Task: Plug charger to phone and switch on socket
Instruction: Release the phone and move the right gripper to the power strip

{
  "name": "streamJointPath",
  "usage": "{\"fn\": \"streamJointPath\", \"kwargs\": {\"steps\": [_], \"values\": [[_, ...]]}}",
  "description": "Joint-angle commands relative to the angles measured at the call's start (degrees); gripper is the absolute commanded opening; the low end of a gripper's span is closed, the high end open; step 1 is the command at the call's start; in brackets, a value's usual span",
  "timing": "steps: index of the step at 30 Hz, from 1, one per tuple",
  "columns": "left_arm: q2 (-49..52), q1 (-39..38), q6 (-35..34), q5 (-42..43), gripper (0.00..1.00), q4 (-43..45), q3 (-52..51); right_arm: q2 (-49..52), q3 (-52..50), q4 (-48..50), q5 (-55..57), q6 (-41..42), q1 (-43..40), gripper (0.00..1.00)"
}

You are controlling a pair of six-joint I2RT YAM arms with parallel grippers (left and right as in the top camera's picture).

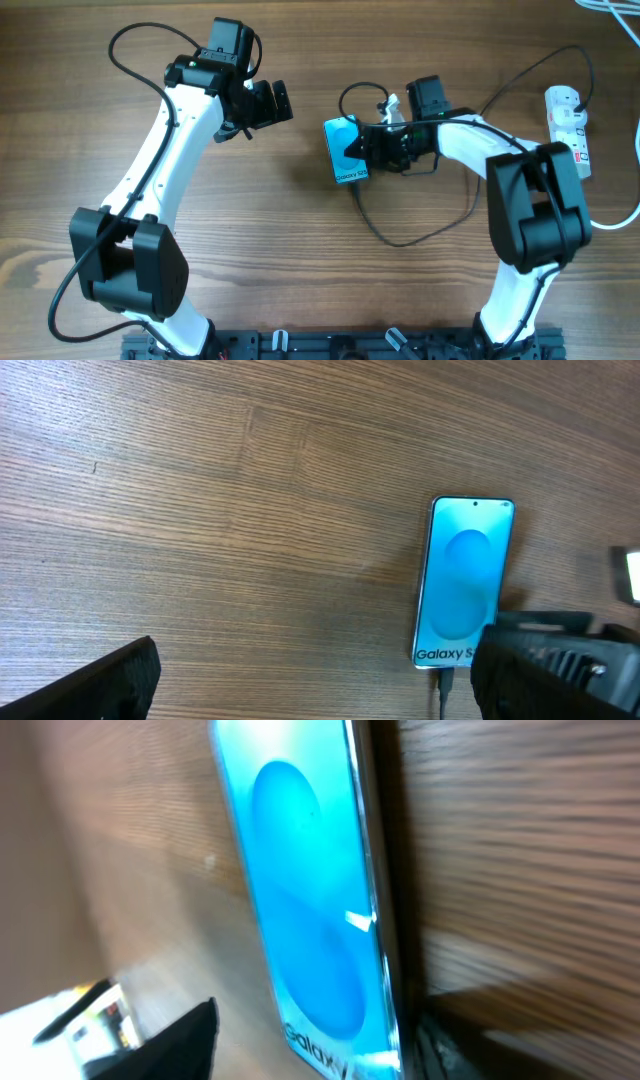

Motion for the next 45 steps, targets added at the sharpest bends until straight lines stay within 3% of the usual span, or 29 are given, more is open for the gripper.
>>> {"fn": "streamJointPath", "kwargs": {"steps": [1, 6, 10, 16, 21, 35, 45], "values": [[0.2, 0.1, 0.9, -0.7, 1.00, 0.0, -0.1, -2.4, -0.1, -2.7, 15.4, -0.8, -0.4, 0.68], [0.2, 0.1, 0.9, -0.7, 1.00, 0.0, -0.1, -7.5, 0.3, -6.5, 15.8, -4.7, -0.7, 0.68], [0.2, 0.1, 0.9, -0.7, 1.00, 0.0, -0.1, -14.6, 2.5, -14.4, 24.1, -4.9, -2.7, 0.70], [0.2, 0.1, 0.9, -0.7, 1.00, 0.0, -0.1, -23.7, 4.3, -24.9, 38.9, -6.4, -8.4, 0.86], [0.2, 0.1, 0.9, -0.7, 1.00, 0.0, -0.1, -24.6, 4.3, -29.6, 46.1, -9.6, -15.4, 1.00], [0.2, 0.1, 0.9, -0.7, 1.00, 0.0, -0.1, -20.5, 4.2, -19.9, 49.7, -9.3, -39.1, 1.00], [0.2, 0.1, 0.9, -0.7, 1.00, 0.0, -0.1, -14.8, 3.8, -19.3, 45.0, -8.9, -42.9, 1.00]]}}
